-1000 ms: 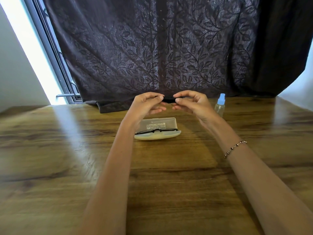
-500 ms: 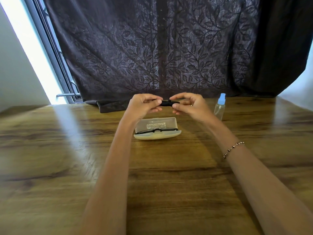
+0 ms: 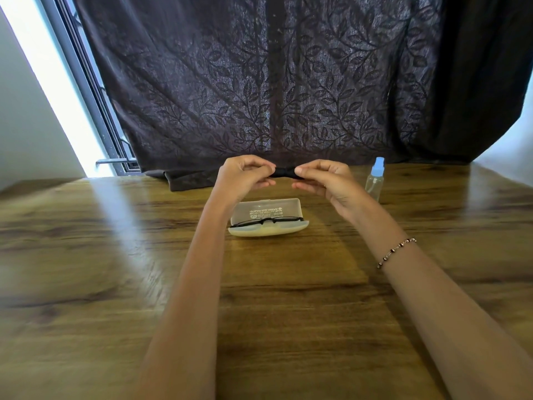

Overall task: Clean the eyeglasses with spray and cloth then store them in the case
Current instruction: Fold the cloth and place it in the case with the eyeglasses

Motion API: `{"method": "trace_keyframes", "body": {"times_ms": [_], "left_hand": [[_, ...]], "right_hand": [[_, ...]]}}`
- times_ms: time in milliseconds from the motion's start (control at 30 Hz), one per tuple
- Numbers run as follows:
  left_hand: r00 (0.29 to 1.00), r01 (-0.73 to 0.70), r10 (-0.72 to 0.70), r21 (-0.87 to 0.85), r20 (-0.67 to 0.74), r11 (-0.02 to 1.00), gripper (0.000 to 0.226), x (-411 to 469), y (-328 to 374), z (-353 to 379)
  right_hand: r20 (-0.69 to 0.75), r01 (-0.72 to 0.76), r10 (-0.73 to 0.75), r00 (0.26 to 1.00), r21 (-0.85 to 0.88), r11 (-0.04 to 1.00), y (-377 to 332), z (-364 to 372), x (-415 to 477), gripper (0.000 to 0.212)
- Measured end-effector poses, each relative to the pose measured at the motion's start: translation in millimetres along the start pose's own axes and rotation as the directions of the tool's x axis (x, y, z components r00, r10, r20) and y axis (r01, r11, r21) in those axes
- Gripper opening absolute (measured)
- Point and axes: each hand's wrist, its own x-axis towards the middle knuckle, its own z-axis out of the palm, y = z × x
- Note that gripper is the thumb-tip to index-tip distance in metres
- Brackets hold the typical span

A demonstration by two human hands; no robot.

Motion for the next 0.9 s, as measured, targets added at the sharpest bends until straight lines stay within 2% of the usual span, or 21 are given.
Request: {"method": "trace_keyframes", "body": {"times_ms": [167, 333, 433, 533, 633, 733, 800, 900], "left_hand": [[0.998, 0.037, -0.037, 0.001, -0.043, 0.999, 0.003, 0, 1, 2], [0.998, 0.050, -0.050, -0.002, -0.036, 0.999, 0.008, -1, 2, -2], [0.999, 0.037, -0.037, -0.003, 0.003, 0.999, 0.010, -2, 1, -8], [0.996, 0.064, -0.068, 0.067, 0.058, 0.996, 0.009, -3, -1, -15], [0.985, 0.107, -0.134, 0.230, 0.105, 0.967, 0.011, -2, -4, -21], [0.983, 0.094, -0.159, 0.503, 0.088, 0.859, 0.007, -1, -11, -19], [0.982, 0.100, -0.174, 0.568, 0.077, 0.817, 0.007, 0, -14, -15], [0.975, 0.117, -0.206, 0.609, 0.078, 0.785, 0.005, 2, -20, -12]], "right_hand": [[-0.049, 0.009, -0.007, 0.999, 0.032, 0.999, 1, 3, 0, 0.013], [0.030, 0.093, -0.089, 0.996, -0.157, 0.983, 5, 3, 0, 0.017], [0.065, 0.096, -0.085, 0.994, -0.208, 0.973, 4, 2, 0, 0.019], [0.093, 0.077, -0.051, 0.994, -0.311, 0.947, 4, 1, 0, 0.019], [0.109, 0.080, -0.023, 0.994, -0.556, 0.828, 7, 4, 1, 0.012], [0.126, 0.096, -0.004, 0.992, -0.733, 0.673, 14, 6, 1, 0.010], [0.133, 0.116, -0.015, 0.991, -0.795, 0.595, 18, 6, 1, 0.008], [0.140, 0.124, -0.013, 0.990, -0.829, 0.545, 21, 5, 1, 0.005]]}}
